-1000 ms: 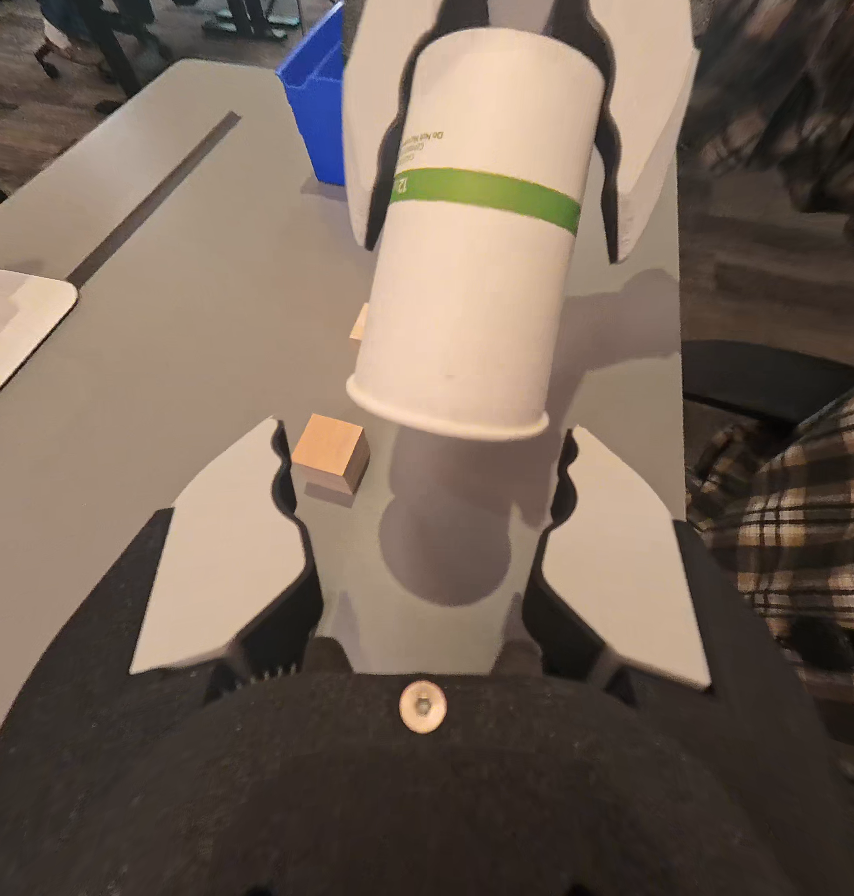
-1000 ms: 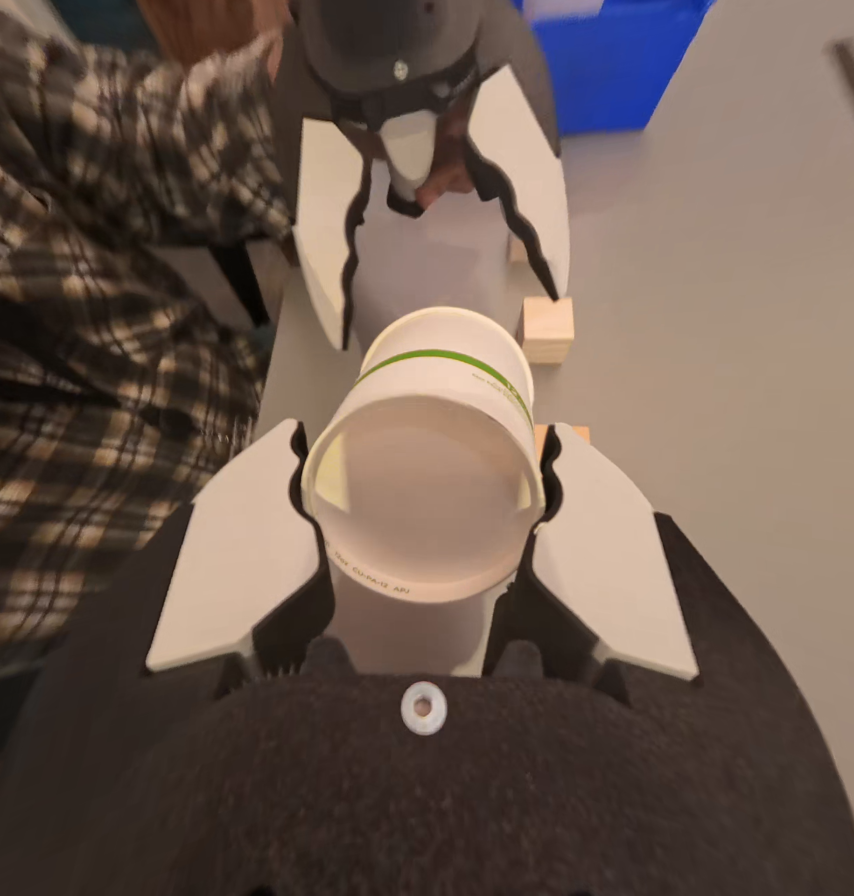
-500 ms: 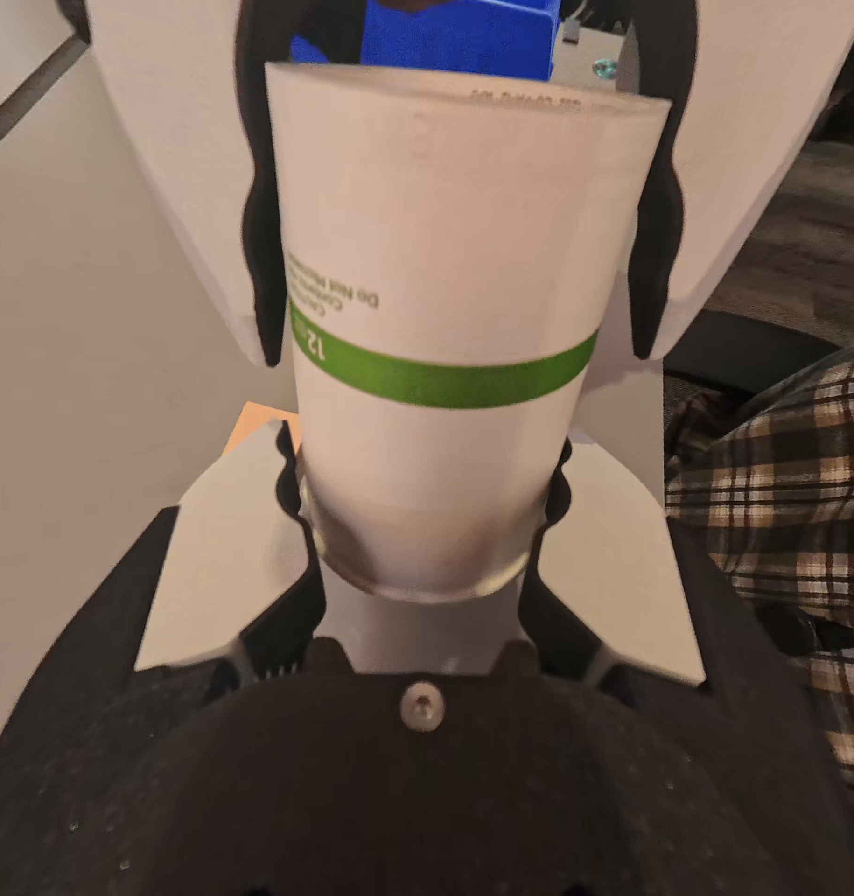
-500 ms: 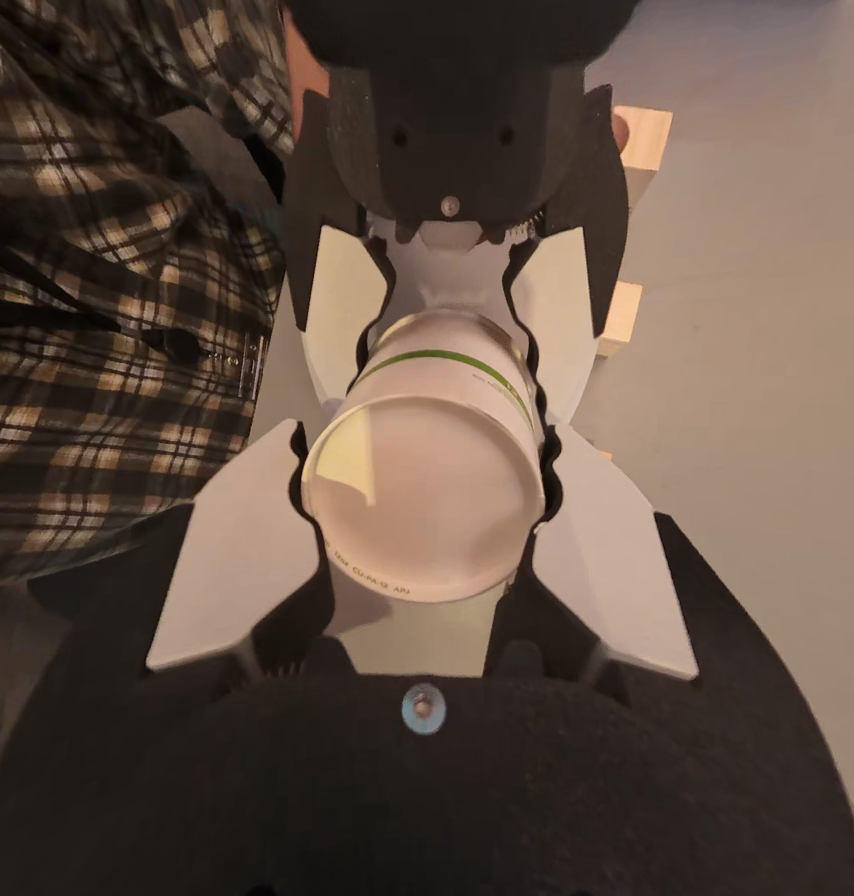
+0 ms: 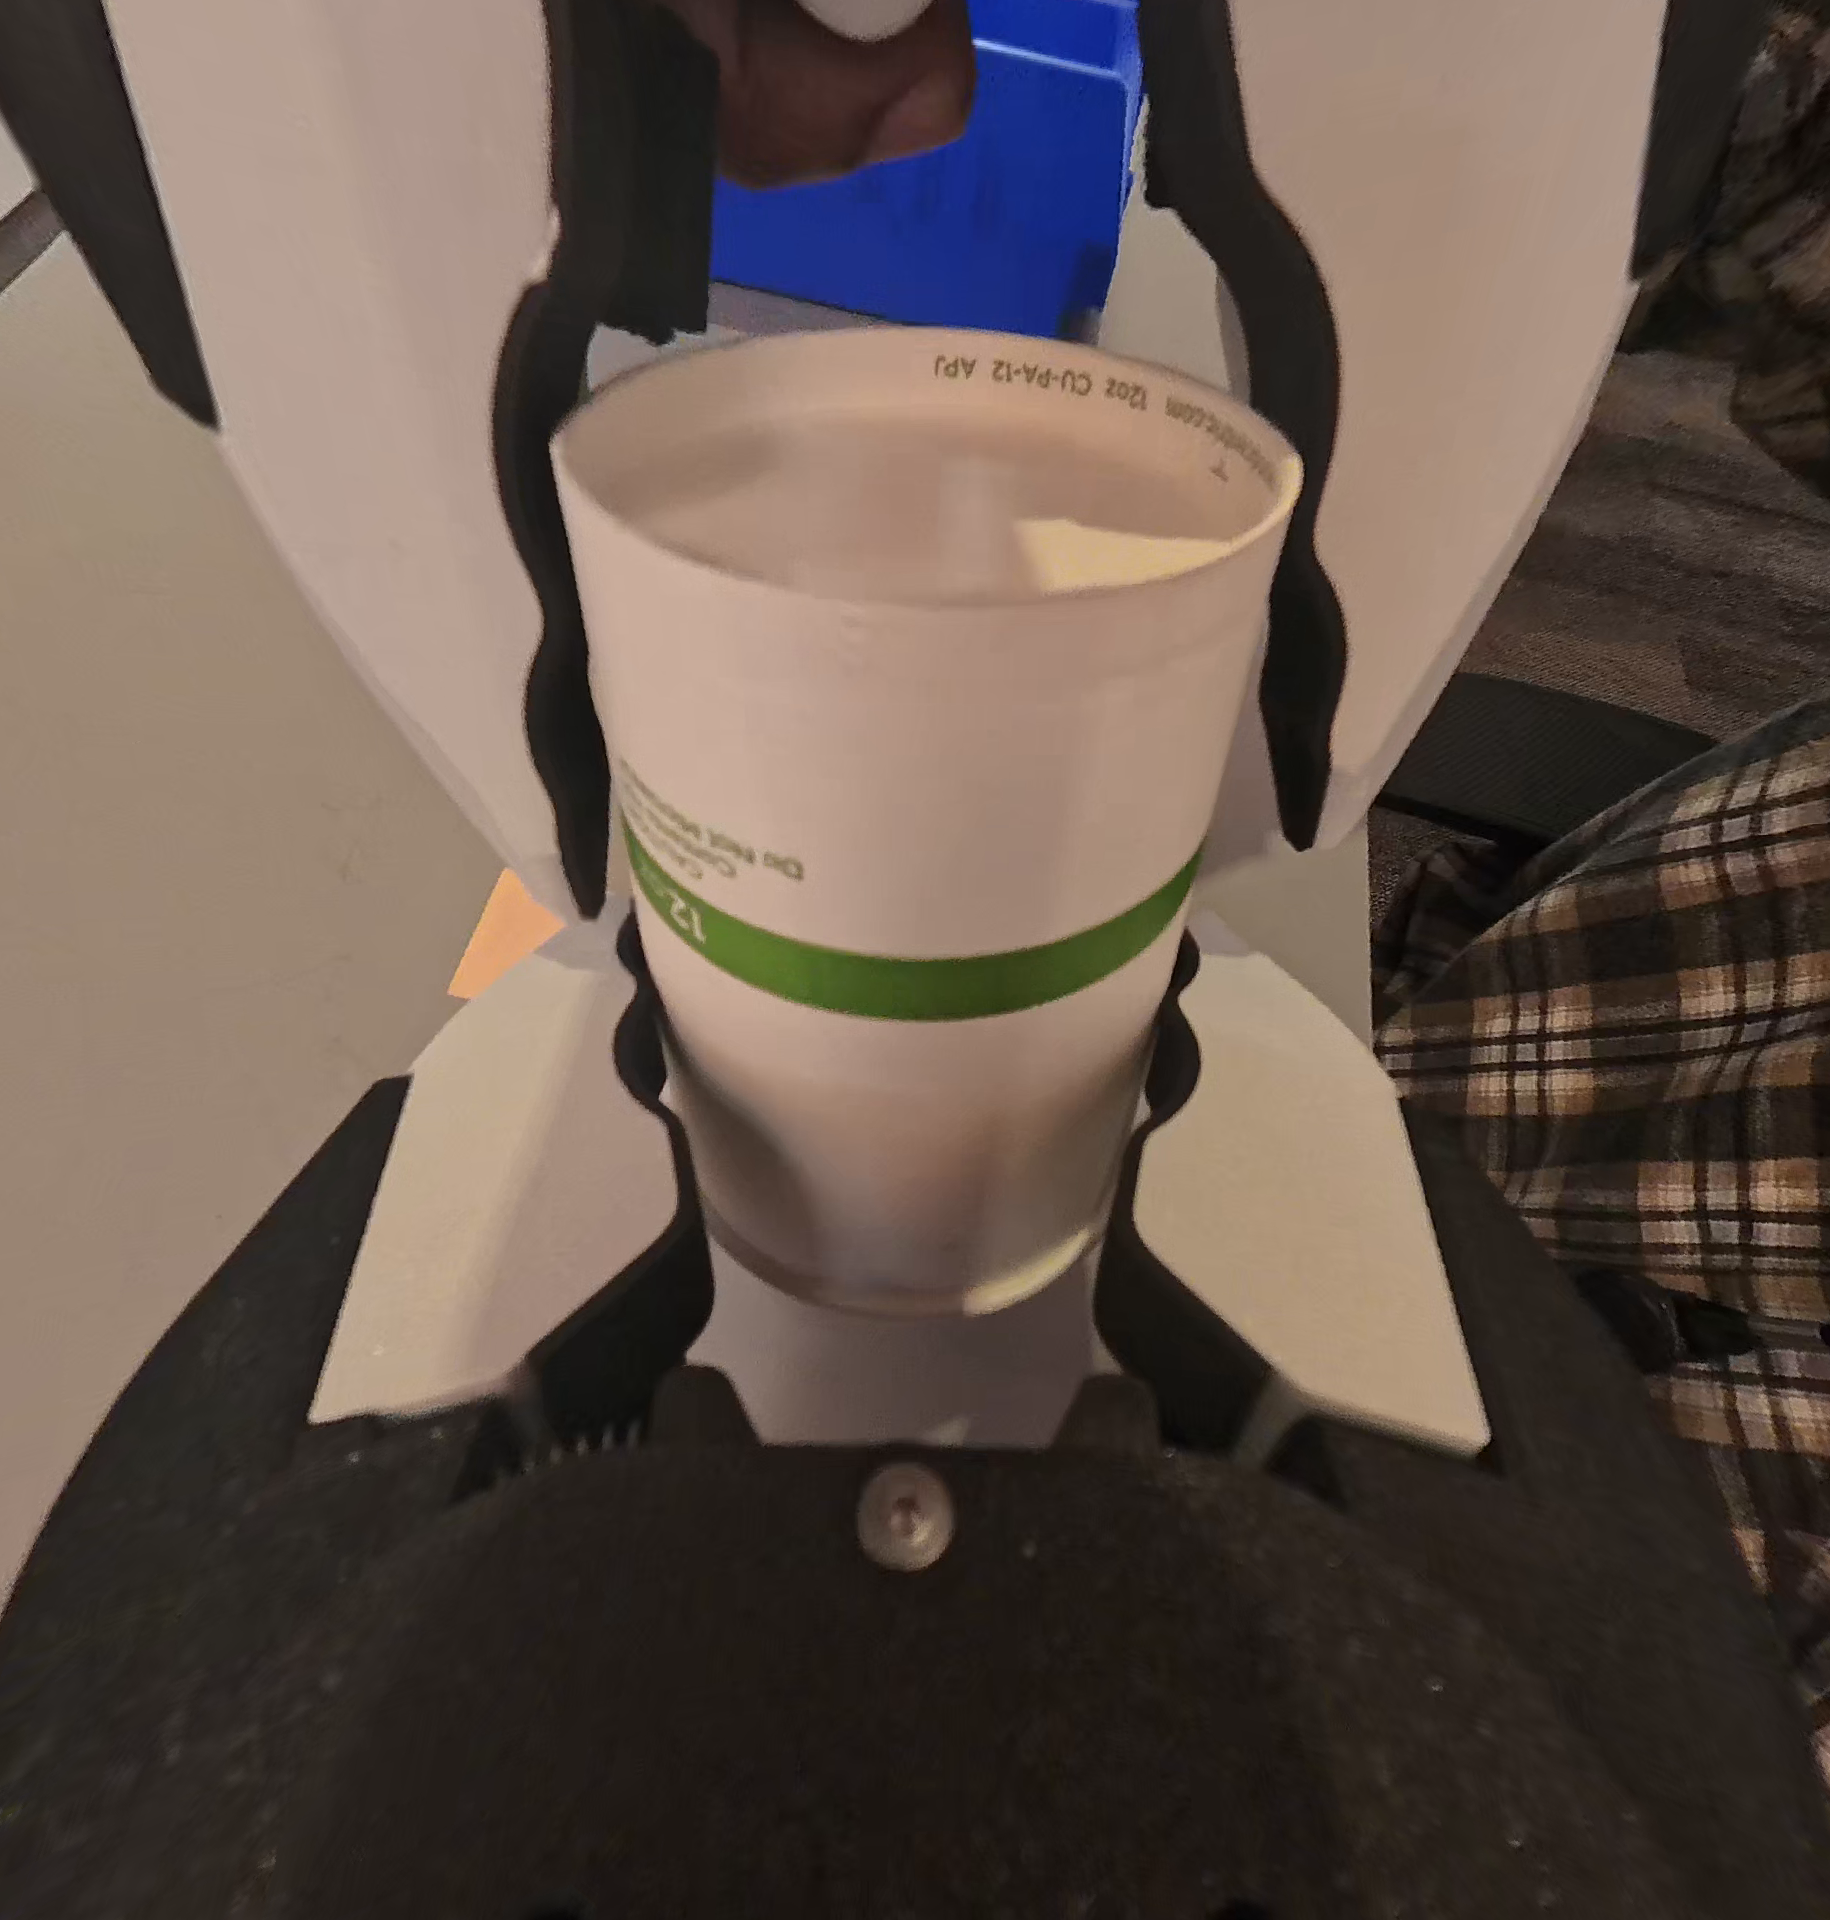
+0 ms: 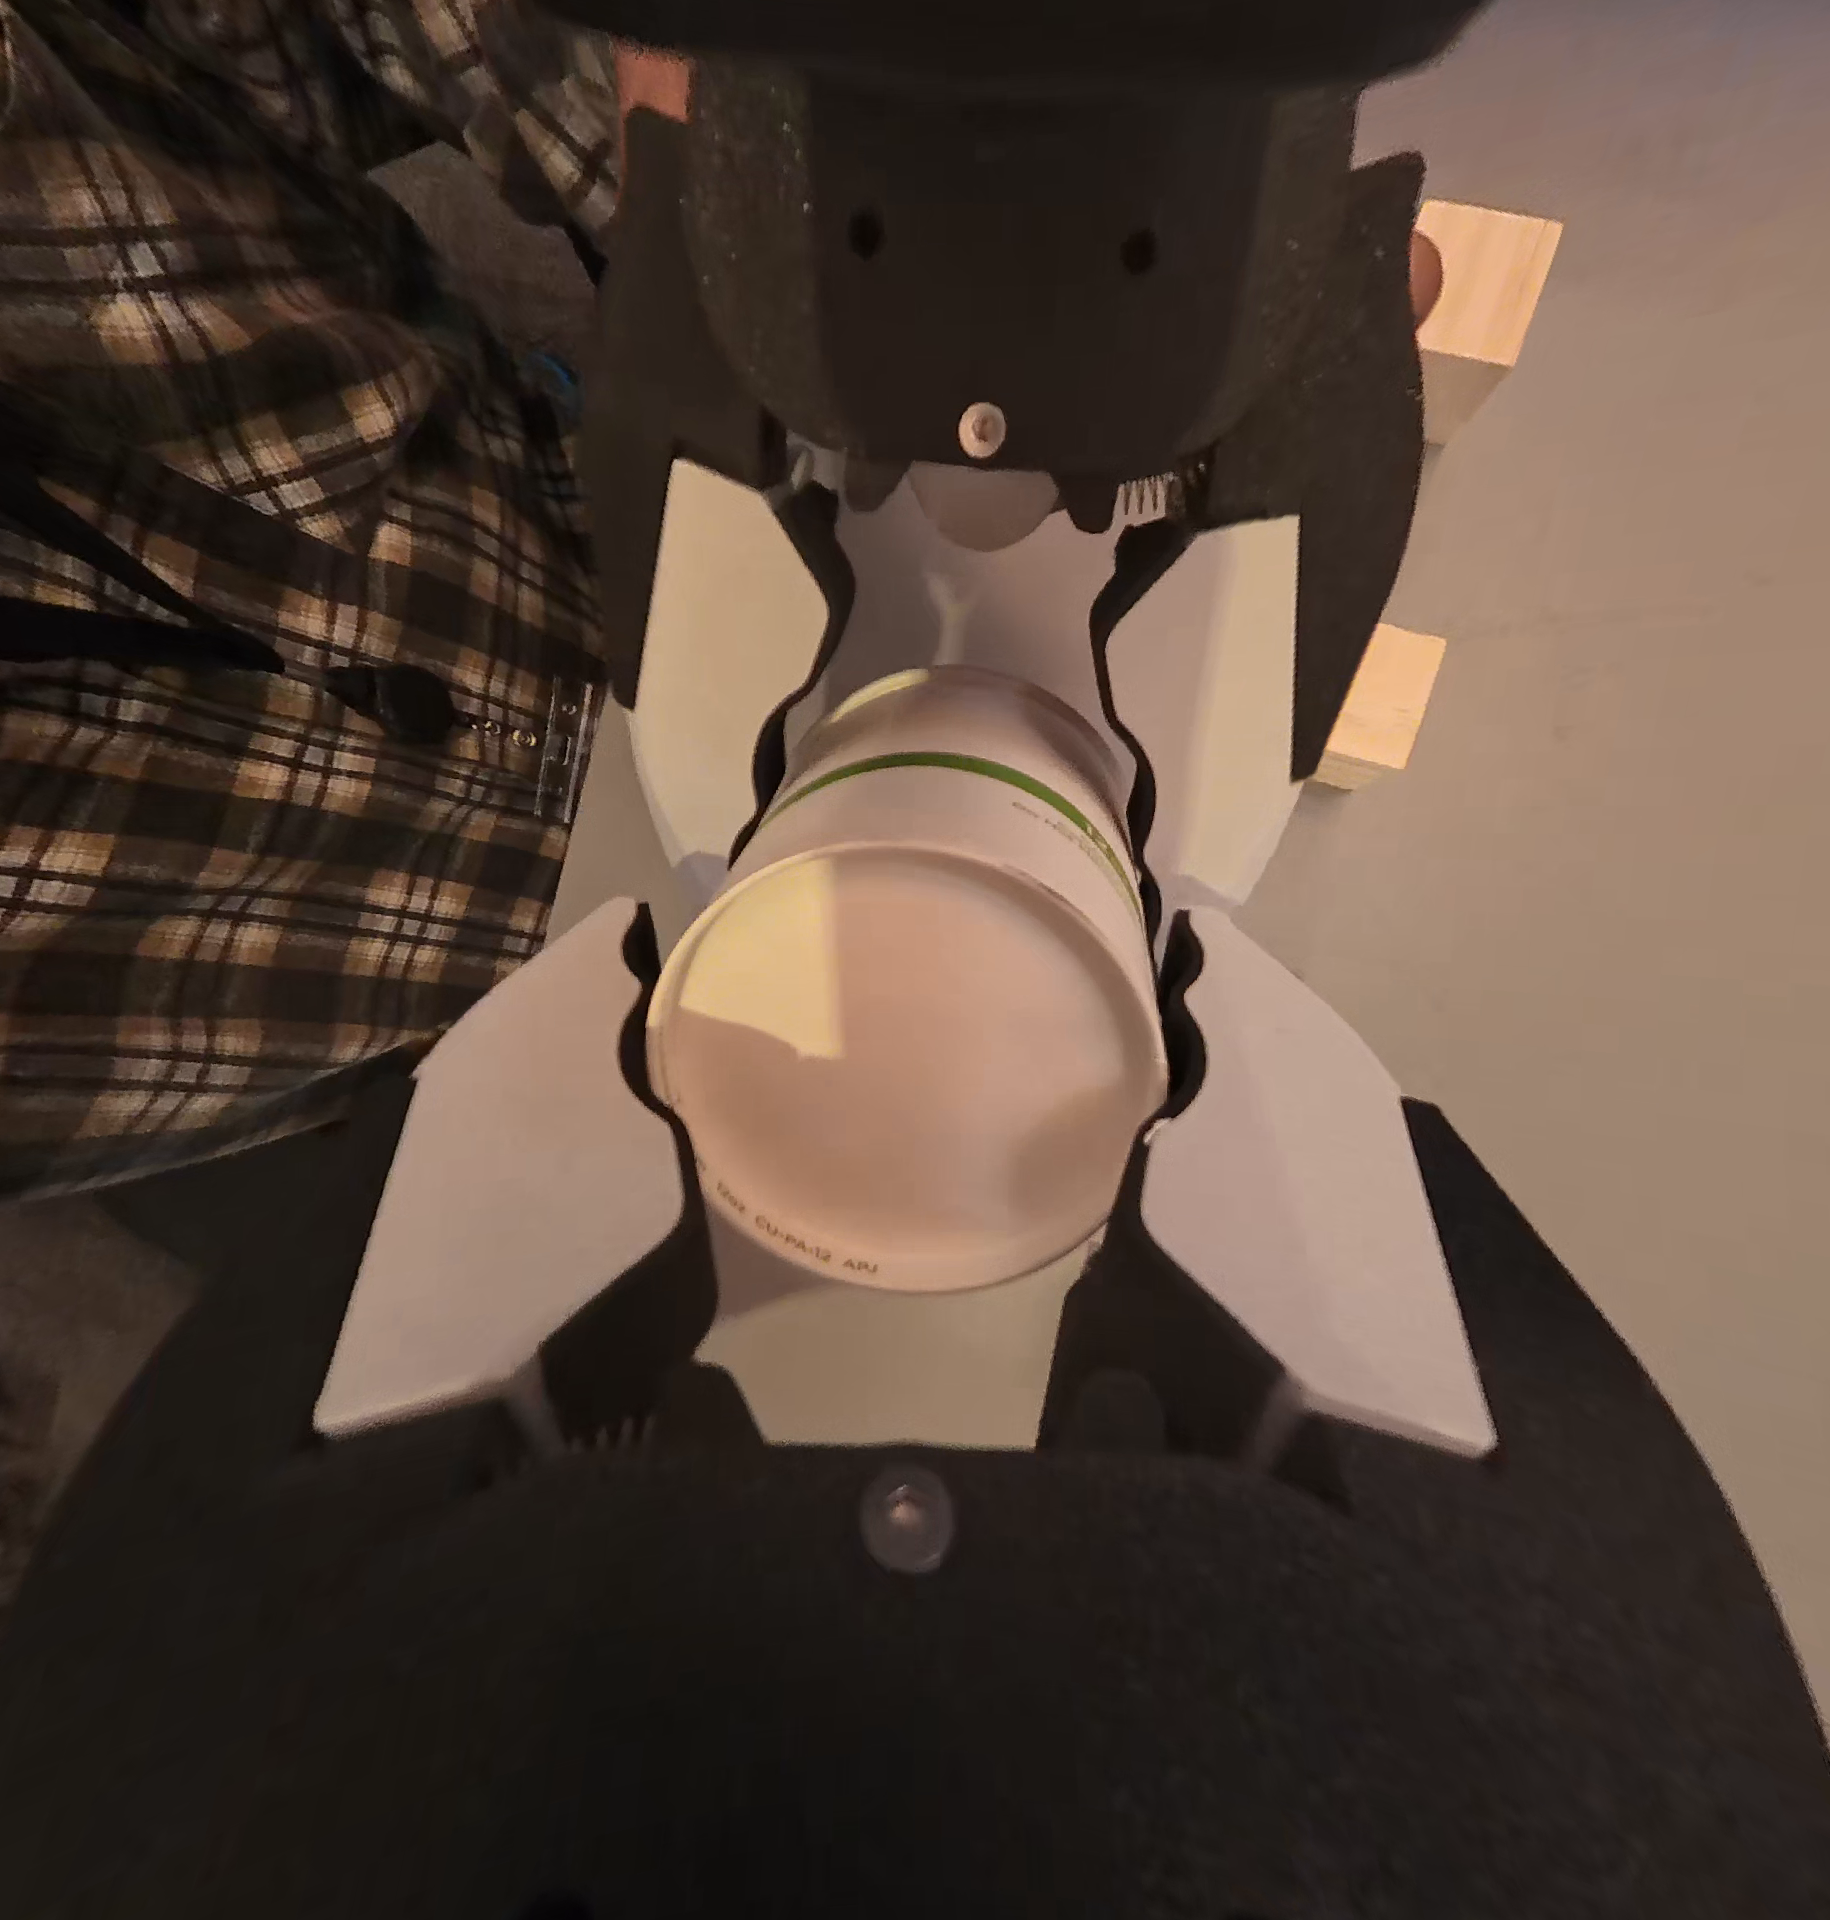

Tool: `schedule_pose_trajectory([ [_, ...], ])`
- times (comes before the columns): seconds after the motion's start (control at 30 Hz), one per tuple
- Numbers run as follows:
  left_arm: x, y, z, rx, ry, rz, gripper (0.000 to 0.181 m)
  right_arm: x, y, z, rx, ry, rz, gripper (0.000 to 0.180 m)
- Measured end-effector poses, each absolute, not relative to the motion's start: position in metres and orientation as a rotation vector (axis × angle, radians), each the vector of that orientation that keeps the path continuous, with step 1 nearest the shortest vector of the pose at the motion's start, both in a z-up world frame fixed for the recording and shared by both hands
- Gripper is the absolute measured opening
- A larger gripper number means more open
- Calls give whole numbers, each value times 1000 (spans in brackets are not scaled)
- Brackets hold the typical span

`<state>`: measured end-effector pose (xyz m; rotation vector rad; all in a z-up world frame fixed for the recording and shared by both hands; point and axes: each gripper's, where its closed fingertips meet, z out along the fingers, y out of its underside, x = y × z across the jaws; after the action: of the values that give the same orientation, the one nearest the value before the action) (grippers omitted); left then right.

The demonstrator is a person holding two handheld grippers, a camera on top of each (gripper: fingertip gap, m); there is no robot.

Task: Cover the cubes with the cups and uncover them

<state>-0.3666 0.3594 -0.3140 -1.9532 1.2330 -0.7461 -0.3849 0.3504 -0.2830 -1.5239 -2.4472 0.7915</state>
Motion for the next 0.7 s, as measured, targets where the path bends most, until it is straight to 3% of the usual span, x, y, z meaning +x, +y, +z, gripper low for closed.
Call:
schedule_pose_trajectory([
  [0.53,-374,358,-319,-1943,1128,-776,87,-400,350,-281,-1484,-2382,850,91],
  [0.7,-406,368,-321,-1944,1013,-611,88,-404,368,-259,-1448,-2154,863,108],
])
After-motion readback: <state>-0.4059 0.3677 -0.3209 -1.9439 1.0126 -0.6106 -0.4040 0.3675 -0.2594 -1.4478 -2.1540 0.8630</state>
